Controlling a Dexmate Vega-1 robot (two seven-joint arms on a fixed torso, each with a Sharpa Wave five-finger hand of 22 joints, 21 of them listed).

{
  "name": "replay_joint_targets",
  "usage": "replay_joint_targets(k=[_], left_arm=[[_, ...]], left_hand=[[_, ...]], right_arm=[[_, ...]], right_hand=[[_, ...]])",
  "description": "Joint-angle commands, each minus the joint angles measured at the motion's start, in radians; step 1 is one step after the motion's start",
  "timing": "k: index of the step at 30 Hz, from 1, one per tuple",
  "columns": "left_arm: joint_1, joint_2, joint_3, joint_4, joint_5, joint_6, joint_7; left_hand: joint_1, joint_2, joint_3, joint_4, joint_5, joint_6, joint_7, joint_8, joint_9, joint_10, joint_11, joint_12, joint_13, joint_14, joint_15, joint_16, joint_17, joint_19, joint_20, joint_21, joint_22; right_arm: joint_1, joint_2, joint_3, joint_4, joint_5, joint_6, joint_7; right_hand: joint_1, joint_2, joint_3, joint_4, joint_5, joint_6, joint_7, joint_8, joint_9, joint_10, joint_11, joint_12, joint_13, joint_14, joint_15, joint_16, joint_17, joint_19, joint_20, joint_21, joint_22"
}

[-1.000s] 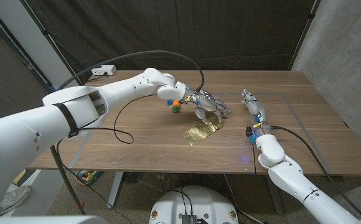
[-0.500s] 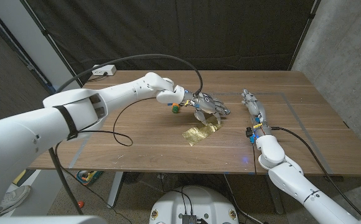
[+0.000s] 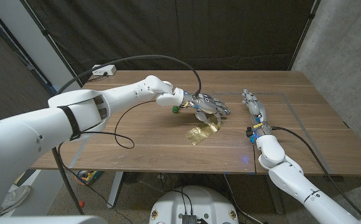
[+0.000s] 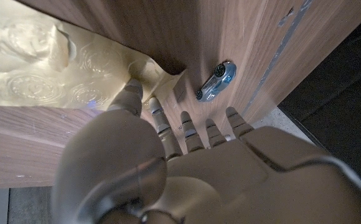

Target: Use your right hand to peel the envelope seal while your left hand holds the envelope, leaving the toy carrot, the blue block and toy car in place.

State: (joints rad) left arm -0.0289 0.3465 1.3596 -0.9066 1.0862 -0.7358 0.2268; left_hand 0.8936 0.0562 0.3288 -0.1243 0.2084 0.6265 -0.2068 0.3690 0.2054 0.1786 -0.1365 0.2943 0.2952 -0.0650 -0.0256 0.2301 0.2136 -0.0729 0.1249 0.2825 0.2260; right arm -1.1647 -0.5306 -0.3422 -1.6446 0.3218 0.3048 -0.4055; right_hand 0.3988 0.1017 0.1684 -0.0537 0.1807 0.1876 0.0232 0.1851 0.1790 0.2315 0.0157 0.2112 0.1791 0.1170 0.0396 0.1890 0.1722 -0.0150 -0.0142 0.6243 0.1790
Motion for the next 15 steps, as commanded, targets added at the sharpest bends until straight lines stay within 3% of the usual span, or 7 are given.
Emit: replay_joint_targets(k=[1, 3, 6, 12, 13, 14, 15], left_arm=[[-0.010, -0.026, 0.031, 0.086, -0.027, -0.003, 0.026], [-0.009, -0.030, 0.028, 0.103, -0.046, -0.008, 0.022], [-0.009, -0.051, 0.016, 0.158, -0.105, -0.031, -0.013], [-0.016, -0.155, -0.046, 0.394, -0.342, -0.104, -0.196], [-0.018, -0.177, -0.060, 0.440, -0.393, -0.108, -0.245], [-0.011, -0.209, -0.104, 0.502, -0.495, -0.086, -0.351], [-0.012, -0.209, -0.099, 0.505, -0.513, -0.085, -0.364]], left_hand=[[0.034, 0.021, 0.017, -0.013, -0.011, 0.239, 0.026, 0.069, -0.002, 0.067, -0.019, 0.012, -0.001, 0.038, -0.021, 0.014, 0.000, 0.027, -0.015, 0.020, 0.001], [0.052, 0.025, 0.021, -0.017, -0.019, 0.343, 0.066, 0.111, -0.003, 0.102, -0.034, 0.014, -0.006, 0.060, -0.033, 0.017, -0.002, 0.038, -0.025, 0.028, -0.001], [0.076, 0.031, 0.032, -0.023, -0.024, 0.415, 0.097, 0.138, -0.006, 0.144, -0.040, 0.021, -0.011, 0.093, -0.047, 0.026, -0.003, 0.057, -0.036, 0.038, -0.003], [0.092, 0.045, 0.045, -0.023, -0.027, 0.419, 0.126, 0.143, -0.001, 0.163, -0.034, 0.022, -0.012, 0.113, -0.044, 0.030, -0.002, 0.071, -0.038, 0.046, -0.004], [0.095, 0.049, 0.047, -0.023, -0.027, 0.419, 0.130, 0.145, 0.002, 0.169, -0.028, 0.023, -0.012, 0.116, -0.041, 0.031, -0.002, 0.076, -0.037, 0.049, -0.005], [0.096, 0.049, 0.048, -0.023, -0.028, 0.420, 0.133, 0.146, 0.003, 0.170, -0.028, 0.023, -0.012, 0.119, -0.041, 0.032, -0.002, 0.078, -0.037, 0.050, -0.005], [0.097, 0.050, 0.049, -0.023, -0.028, 0.417, 0.134, 0.146, 0.005, 0.171, -0.027, 0.022, -0.013, 0.121, -0.039, 0.032, -0.002, 0.081, -0.035, 0.051, -0.005]], right_arm=[[0.002, 0.001, 0.001, 0.001, -0.006, -0.004, -0.006], [0.002, 0.003, 0.002, 0.000, -0.003, -0.006, -0.009], [0.005, 0.006, 0.001, 0.002, -0.002, -0.008, -0.009], [0.014, 0.006, -0.003, 0.008, -0.006, -0.006, -0.004], [0.014, 0.007, -0.003, 0.008, -0.005, -0.006, -0.005], [0.015, 0.008, -0.004, 0.007, -0.006, -0.007, -0.006], [0.015, 0.008, -0.004, 0.007, -0.006, -0.007, -0.006]], right_hand=[[-0.009, -0.001, 0.000, -0.003, -0.004, 0.006, 0.000, 0.005, 0.004, 0.010, 0.003, 0.002, 0.004, 0.010, -0.004, 0.000, 0.003, 0.005, -0.006, -0.008, 0.004], [-0.009, 0.000, 0.000, -0.003, -0.004, 0.006, 0.001, 0.005, 0.004, 0.010, 0.003, 0.002, 0.004, 0.010, -0.003, 0.000, 0.003, 0.006, -0.006, -0.008, 0.004], [-0.008, 0.000, 0.000, -0.004, -0.004, 0.006, 0.000, 0.004, 0.004, 0.010, 0.002, 0.002, 0.004, 0.010, -0.004, 0.000, 0.003, 0.006, -0.006, -0.008, 0.004], [-0.008, 0.000, 0.000, -0.005, -0.004, 0.006, 0.000, 0.004, 0.004, 0.010, 0.002, 0.002, 0.004, 0.011, -0.004, 0.000, 0.003, 0.007, -0.006, -0.010, 0.004], [-0.008, 0.000, 0.000, -0.006, -0.004, 0.007, 0.000, 0.005, 0.004, 0.010, 0.001, 0.002, 0.004, 0.011, -0.004, 0.000, 0.003, 0.007, -0.006, -0.011, 0.004], [-0.008, 0.000, 0.000, -0.006, -0.004, 0.006, 0.000, 0.004, 0.004, 0.009, 0.002, 0.001, 0.004, 0.010, -0.004, -0.001, 0.003, 0.007, -0.006, -0.011, 0.004], [-0.008, 0.001, 0.000, -0.006, -0.004, 0.006, 0.000, 0.004, 0.004, 0.009, 0.002, 0.001, 0.004, 0.010, -0.004, -0.001, 0.002, 0.007, -0.006, -0.011, 0.004]])
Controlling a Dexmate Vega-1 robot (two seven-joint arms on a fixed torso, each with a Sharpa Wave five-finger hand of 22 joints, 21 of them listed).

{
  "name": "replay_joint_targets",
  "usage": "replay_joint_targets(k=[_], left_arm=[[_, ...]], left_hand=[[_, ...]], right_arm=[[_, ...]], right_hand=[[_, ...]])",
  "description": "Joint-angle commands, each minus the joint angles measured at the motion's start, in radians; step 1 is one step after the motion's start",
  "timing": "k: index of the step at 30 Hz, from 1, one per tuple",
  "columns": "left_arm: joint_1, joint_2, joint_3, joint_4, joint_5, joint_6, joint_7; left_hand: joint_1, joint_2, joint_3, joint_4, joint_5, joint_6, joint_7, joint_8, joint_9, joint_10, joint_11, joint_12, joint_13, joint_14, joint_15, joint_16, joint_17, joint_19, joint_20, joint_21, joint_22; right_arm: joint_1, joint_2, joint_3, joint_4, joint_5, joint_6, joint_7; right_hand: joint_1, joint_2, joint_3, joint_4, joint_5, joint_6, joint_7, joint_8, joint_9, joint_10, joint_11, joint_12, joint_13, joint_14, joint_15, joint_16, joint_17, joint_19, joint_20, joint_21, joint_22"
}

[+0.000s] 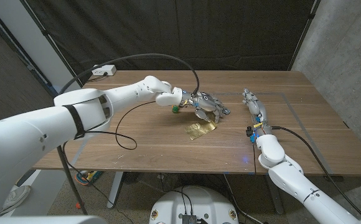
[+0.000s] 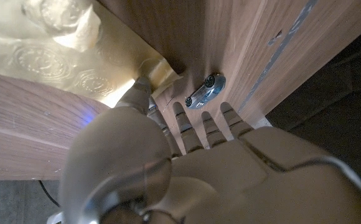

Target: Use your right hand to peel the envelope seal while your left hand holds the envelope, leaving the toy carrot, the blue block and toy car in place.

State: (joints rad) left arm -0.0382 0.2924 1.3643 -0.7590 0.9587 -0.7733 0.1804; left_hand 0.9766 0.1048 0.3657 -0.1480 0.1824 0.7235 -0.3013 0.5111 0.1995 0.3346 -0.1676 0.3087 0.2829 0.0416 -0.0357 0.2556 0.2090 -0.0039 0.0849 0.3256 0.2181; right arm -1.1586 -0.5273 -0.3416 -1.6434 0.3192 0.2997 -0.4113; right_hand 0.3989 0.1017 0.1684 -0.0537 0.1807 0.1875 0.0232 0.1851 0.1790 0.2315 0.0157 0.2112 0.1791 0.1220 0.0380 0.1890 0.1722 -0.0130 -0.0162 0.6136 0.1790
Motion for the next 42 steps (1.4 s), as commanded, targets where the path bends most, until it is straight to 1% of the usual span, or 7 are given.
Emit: replay_joint_targets(k=[1, 4, 11, 20, 25, 31, 42], left_arm=[[0.001, -0.163, -0.120, 0.372, -0.437, -0.026, -0.369], [0.024, -0.177, -0.189, 0.386, -0.621, 0.081, -0.546], [0.036, -0.189, -0.233, 0.386, -0.820, 0.222, -0.692], [0.036, -0.196, -0.259, 0.386, -0.935, 0.303, -0.749], [0.041, -0.197, -0.281, 0.385, -0.976, 0.317, -0.774], [0.065, -0.207, -0.371, 0.382, -1.084, 0.395, -0.829], [0.073, -0.214, -0.488, 0.360, -1.193, 0.437, -0.880]], left_hand=[[0.017, 0.005, 0.015, 0.001, -0.003, 0.317, 0.235, 0.005, 0.013, 0.015, 0.006, 0.007, 0.000, 0.018, -0.025, 0.008, 0.003, 0.014, 0.010, 0.009, 0.003], [0.027, 0.015, 0.024, 0.001, -0.004, 0.309, 0.258, 0.009, 0.022, 0.024, 0.019, 0.007, -0.001, 0.023, -0.017, 0.008, 0.004, 0.020, 0.015, 0.013, 0.002], [0.046, 0.035, 0.043, 0.003, -0.005, 0.279, 0.299, 0.018, 0.044, 0.013, 0.049, -0.005, -0.001, 0.020, 0.001, 0.004, 0.005, 0.021, 0.020, 0.018, 0.002], [0.050, 0.062, 0.060, 0.017, -0.005, 0.231, 0.320, 0.029, 0.076, 0.001, 0.064, -0.017, 0.001, 0.008, 0.013, 0.000, 0.011, 0.018, 0.025, 0.023, 0.005], [0.036, 0.080, 0.070, 0.046, -0.003, 0.167, 0.333, 0.046, 0.120, -0.017, 0.078, -0.031, 0.006, -0.015, 0.023, -0.006, 0.020, 0.006, 0.025, 0.027, 0.009], [0.024, 0.094, 0.091, 0.083, 0.003, 0.129, 0.338, 0.080, 0.172, -0.048, 0.083, -0.044, 0.014, -0.047, 0.037, -0.016, 0.030, -0.020, 0.020, 0.028, 0.015], [0.023, 0.086, 0.113, 0.102, 0.003, 0.113, 0.347, 0.127, 0.227, -0.047, 0.084, -0.041, 0.021, -0.035, 0.027, -0.017, 0.038, -0.020, 0.013, 0.045, 0.024]], right_arm=[[0.009, 0.005, -0.004, 0.006, -0.002, -0.001, 0.000], [0.010, 0.003, -0.005, 0.007, -0.006, 0.000, 0.000], [0.012, 0.005, -0.005, 0.008, -0.005, 0.001, 0.000], [0.015, 0.009, -0.004, 0.017, -0.003, 0.016, 0.005], [0.015, 0.009, -0.005, 0.023, -0.010, 0.028, 0.006], [0.010, 0.012, -0.002, 0.022, -0.013, 0.039, 0.001], [0.010, 0.018, 0.000, 0.029, -0.023, 0.057, -0.004]], right_hand=[[-0.008, 0.001, 0.000, -0.006, -0.004, 0.007, 0.000, 0.004, 0.003, 0.009, 0.002, 0.001, 0.004, 0.005, -0.003, -0.001, 0.002, 0.005, -0.004, -0.001, 0.004], [-0.009, 0.001, 0.000, -0.007, -0.004, 0.007, 0.000, 0.005, 0.004, 0.009, 0.002, 0.001, 0.004, 0.005, -0.003, -0.001, 0.002, 0.006, -0.004, -0.002, 0.005], [-0.009, 0.002, 0.000, -0.008, -0.003, 0.006, -0.001, 0.004, 0.004, 0.009, -0.001, 0.001, 0.004, 0.005, -0.002, -0.001, 0.002, 0.006, -0.004, -0.003, 0.005], [-0.009, 0.002, 0.000, -0.009, -0.003, 0.006, -0.001, 0.004, 0.004, 0.009, 0.000, 0.001, 0.004, 0.005, -0.001, -0.001, 0.002, 0.006, -0.003, -0.006, 0.005], [-0.009, 0.002, 0.000, -0.010, -0.003, 0.007, -0.001, 0.004, 0.004, 0.009, -0.001, 0.001, 0.004, 0.006, -0.003, -0.001, 0.002, 0.007, -0.003, -0.007, 0.005], [-0.010, 0.002, 0.000, -0.011, -0.004, 0.007, 0.000, 0.004, 0.004, 0.011, 0.000, 0.001, 0.004, 0.006, -0.003, -0.001, 0.002, 0.008, -0.004, -0.008, 0.005], [-0.009, 0.002, 0.000, -0.013, -0.003, 0.006, 0.001, 0.004, 0.004, 0.011, -0.002, 0.001, 0.004, 0.009, -0.005, -0.001, 0.002, 0.009, -0.004, -0.010, 0.005]])
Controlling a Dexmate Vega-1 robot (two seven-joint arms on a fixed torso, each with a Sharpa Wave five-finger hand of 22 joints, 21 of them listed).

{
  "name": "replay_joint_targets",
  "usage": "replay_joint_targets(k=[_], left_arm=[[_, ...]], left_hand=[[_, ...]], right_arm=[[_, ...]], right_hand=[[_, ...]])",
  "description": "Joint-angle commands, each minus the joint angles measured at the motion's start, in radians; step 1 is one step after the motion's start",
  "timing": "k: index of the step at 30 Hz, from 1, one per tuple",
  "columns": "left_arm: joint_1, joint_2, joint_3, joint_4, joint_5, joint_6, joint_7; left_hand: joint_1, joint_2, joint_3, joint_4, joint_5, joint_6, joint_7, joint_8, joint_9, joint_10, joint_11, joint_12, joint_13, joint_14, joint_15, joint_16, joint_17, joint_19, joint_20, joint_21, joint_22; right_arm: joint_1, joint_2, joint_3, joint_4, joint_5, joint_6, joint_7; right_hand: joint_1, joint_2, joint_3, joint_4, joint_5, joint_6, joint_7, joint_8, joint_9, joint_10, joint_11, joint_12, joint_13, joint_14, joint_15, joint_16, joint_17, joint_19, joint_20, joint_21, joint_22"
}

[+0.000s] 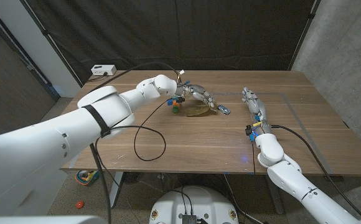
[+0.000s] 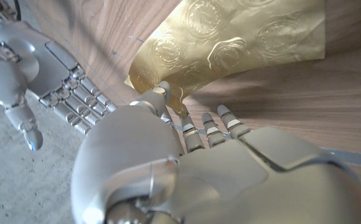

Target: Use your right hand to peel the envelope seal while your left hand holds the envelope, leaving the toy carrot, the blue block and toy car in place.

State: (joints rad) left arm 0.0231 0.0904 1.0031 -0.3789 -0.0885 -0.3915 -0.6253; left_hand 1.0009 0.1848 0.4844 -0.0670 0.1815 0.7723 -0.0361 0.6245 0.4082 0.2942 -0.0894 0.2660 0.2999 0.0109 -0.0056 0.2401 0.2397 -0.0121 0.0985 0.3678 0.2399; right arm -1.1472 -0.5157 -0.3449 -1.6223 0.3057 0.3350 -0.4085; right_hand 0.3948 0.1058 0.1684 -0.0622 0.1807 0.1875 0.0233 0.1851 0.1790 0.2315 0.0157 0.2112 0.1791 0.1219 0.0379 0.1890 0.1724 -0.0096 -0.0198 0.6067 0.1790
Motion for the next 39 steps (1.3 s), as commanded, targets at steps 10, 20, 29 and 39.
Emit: replay_joint_targets(k=[10, 20, 29, 39], left_arm=[[0.049, 0.028, -0.217, -0.163, -0.229, 0.088, -0.105], [0.125, 0.098, -0.272, -0.372, -0.300, 0.232, -0.060], [0.157, 0.169, -0.240, -0.516, -0.219, 0.243, 0.053], [0.235, 0.288, -0.214, -0.829, -0.019, 0.360, 0.353]], left_hand=[[-0.011, 0.006, 0.018, 0.054, 0.003, 0.033, 0.090, 0.068, 0.085, -0.037, 0.007, -0.007, 0.013, -0.036, -0.001, -0.015, 0.018, -0.052, -0.004, 0.008, 0.014], [-0.010, 0.001, 0.035, 0.059, 0.000, 0.014, 0.093, 0.102, 0.123, -0.059, 0.016, -0.013, 0.017, -0.055, -0.008, -0.025, 0.023, -0.081, -0.005, 0.009, 0.019], [-0.035, 0.018, 0.080, 0.123, -0.001, -0.159, 0.100, 0.152, 0.239, -0.110, 0.043, -0.026, 0.029, -0.087, 0.014, -0.024, 0.048, -0.100, -0.002, 0.041, 0.040], [-0.012, -0.006, 0.134, 0.114, 0.001, -0.121, 0.104, 0.308, 0.287, 0.131, -0.022, 0.096, 0.080, 0.250, -0.081, 0.098, 0.130, 0.121, -0.057, 0.337, 0.195]], right_arm=[[0.004, 0.012, 0.004, 0.022, -0.015, 0.041, -0.002], [0.003, 0.018, 0.004, 0.026, -0.050, 0.053, -0.026], [-0.010, 0.043, 0.007, 0.024, -0.128, 0.082, -0.102], [-0.017, 0.056, 0.008, 0.025, -0.201, 0.093, -0.151]], right_hand=[[0.000, 0.000, 0.003, -0.010, -0.002, 0.009, 0.002, 0.005, 0.004, 0.014, -0.002, 0.001, 0.004, 0.012, -0.006, -0.001, 0.001, 0.008, -0.001, -0.006, 0.005], [0.010, 0.004, 0.008, -0.019, 0.000, 0.016, 0.002, 0.007, 0.004, 0.024, -0.001, 0.005, 0.004, 0.021, -0.007, 0.001, 0.000, 0.013, -0.002, -0.010, 0.005], [0.045, 0.005, 0.024, -0.048, 0.006, 0.052, -0.008, 0.016, 0.004, 0.062, -0.011, 0.017, 0.005, 0.081, 0.003, 0.013, 0.000, 0.040, 0.046, -0.010, 0.007], [0.068, 0.004, 0.035, -0.067, 0.011, 0.079, -0.006, 0.020, 0.004, 0.091, -0.006, 0.024, 0.006, 0.131, -0.004, 0.021, 0.002, 0.070, 0.058, -0.005, 0.010]])
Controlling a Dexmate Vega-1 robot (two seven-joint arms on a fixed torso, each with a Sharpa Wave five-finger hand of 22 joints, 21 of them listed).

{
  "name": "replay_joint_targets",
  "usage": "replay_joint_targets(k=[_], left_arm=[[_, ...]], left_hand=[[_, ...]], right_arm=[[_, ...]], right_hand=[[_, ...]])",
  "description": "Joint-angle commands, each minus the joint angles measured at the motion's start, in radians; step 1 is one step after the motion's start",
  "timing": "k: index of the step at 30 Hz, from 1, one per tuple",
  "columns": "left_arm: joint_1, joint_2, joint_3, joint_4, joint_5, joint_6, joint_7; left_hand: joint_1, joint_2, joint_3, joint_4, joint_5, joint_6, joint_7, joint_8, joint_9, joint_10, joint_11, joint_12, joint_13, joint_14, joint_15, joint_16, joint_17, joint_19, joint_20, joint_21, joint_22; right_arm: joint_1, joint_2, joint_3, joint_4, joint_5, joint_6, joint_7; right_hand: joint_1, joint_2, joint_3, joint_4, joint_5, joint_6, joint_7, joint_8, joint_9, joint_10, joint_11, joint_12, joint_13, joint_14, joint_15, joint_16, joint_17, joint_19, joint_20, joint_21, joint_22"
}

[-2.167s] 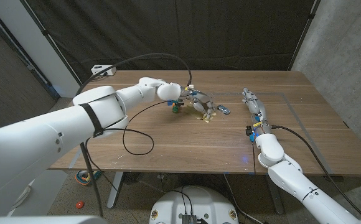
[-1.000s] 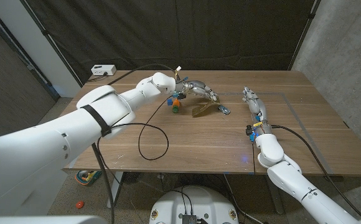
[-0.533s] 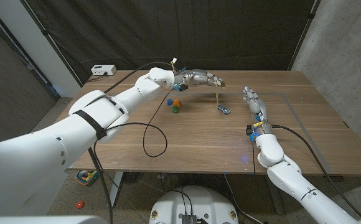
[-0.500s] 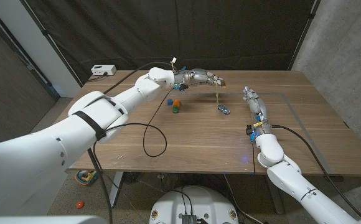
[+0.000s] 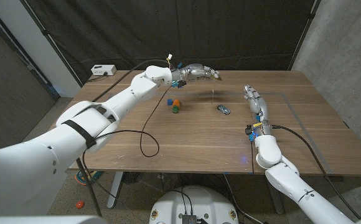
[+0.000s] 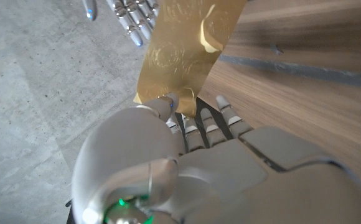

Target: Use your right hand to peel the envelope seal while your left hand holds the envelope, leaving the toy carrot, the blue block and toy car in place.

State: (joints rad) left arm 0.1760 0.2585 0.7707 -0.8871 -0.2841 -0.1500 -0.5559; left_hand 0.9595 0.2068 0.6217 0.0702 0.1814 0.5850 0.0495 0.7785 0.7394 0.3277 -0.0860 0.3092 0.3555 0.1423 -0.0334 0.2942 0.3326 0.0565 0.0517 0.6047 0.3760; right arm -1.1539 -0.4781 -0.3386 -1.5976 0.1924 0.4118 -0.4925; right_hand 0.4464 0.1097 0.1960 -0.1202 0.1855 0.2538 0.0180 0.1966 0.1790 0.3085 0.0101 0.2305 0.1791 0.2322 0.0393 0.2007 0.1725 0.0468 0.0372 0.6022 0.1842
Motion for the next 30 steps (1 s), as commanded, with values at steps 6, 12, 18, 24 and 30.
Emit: replay_joint_targets(k=[6, 12, 18, 24, 30], left_arm=[[0.107, 0.106, -0.023, -0.344, 0.103, 0.164, 0.293], [0.132, 0.069, -0.082, -0.348, -0.042, 0.258, 0.285], [0.134, 0.037, -0.105, -0.311, -0.134, 0.262, 0.258], [0.138, 0.008, -0.121, -0.279, -0.214, 0.268, 0.222], [0.136, -0.028, -0.126, -0.225, -0.269, 0.229, 0.173]], left_hand=[[0.049, -0.038, -0.018, -0.058, -0.001, 0.104, 0.031, 0.154, -0.100, 0.151, -0.033, 0.101, 0.052, 0.175, -0.069, 0.067, 0.076, 0.060, -0.015, 0.182, 0.111], [0.050, -0.042, -0.018, -0.064, -0.001, 0.133, 0.037, 0.156, -0.121, 0.140, -0.037, 0.108, 0.063, 0.152, -0.066, 0.047, 0.078, 0.038, -0.019, 0.202, 0.128], [0.057, -0.047, -0.017, -0.080, -0.003, 0.159, 0.039, 0.153, -0.149, 0.146, -0.042, 0.126, 0.073, 0.149, -0.064, 0.038, 0.087, 0.031, -0.022, 0.231, 0.142], [0.056, -0.053, -0.018, -0.087, -0.005, 0.165, 0.036, 0.145, -0.167, 0.140, -0.044, 0.133, 0.080, 0.138, -0.068, 0.027, 0.092, 0.024, -0.024, 0.243, 0.143], [0.054, -0.054, -0.019, -0.090, -0.005, 0.172, 0.030, 0.138, -0.185, 0.129, -0.052, 0.138, 0.085, 0.131, -0.068, 0.018, 0.097, 0.016, -0.029, 0.254, 0.142]], right_arm=[[-0.020, 0.015, 0.004, -0.026, -0.128, -0.031, -0.098], [-0.028, 0.014, 0.006, -0.049, -0.167, -0.071, -0.134], [-0.045, 0.017, 0.005, -0.109, -0.232, -0.184, -0.202], [-0.055, 0.018, -0.008, -0.186, -0.318, -0.352, -0.273], [-0.048, 0.019, -0.039, -0.255, -0.407, -0.528, -0.327]], right_hand=[[0.027, -0.007, 0.010, -0.018, 0.006, 0.023, -0.001, 0.010, 0.004, 0.026, -0.002, 0.008, 0.006, 0.041, -0.007, 0.012, 0.002, 0.023, 0.008, 0.001, 0.006], [0.039, -0.017, 0.011, -0.027, 0.005, 0.029, -0.002, 0.009, 0.005, 0.036, 0.000, 0.010, 0.007, 0.058, -0.011, 0.013, 0.003, 0.028, 0.018, 0.000, 0.007], [0.053, -0.032, 0.011, -0.032, -0.004, 0.070, -0.011, 0.017, 0.006, 0.082, -0.014, 0.023, 0.009, 0.115, -0.039, 0.023, 0.009, 0.060, 0.019, 0.008, 0.011], [0.061, -0.042, 0.011, -0.031, -0.004, 0.130, -0.025, 0.030, 0.008, 0.141, -0.020, 0.042, 0.013, 0.196, -0.081, 0.043, 0.018, 0.101, 0.008, 0.022, 0.015], [0.100, -0.051, 0.019, -0.038, 0.006, 0.235, -0.036, 0.056, 0.009, 0.251, -0.031, 0.079, 0.018, 0.291, -0.117, 0.071, 0.035, 0.161, -0.007, 0.048, 0.021]])
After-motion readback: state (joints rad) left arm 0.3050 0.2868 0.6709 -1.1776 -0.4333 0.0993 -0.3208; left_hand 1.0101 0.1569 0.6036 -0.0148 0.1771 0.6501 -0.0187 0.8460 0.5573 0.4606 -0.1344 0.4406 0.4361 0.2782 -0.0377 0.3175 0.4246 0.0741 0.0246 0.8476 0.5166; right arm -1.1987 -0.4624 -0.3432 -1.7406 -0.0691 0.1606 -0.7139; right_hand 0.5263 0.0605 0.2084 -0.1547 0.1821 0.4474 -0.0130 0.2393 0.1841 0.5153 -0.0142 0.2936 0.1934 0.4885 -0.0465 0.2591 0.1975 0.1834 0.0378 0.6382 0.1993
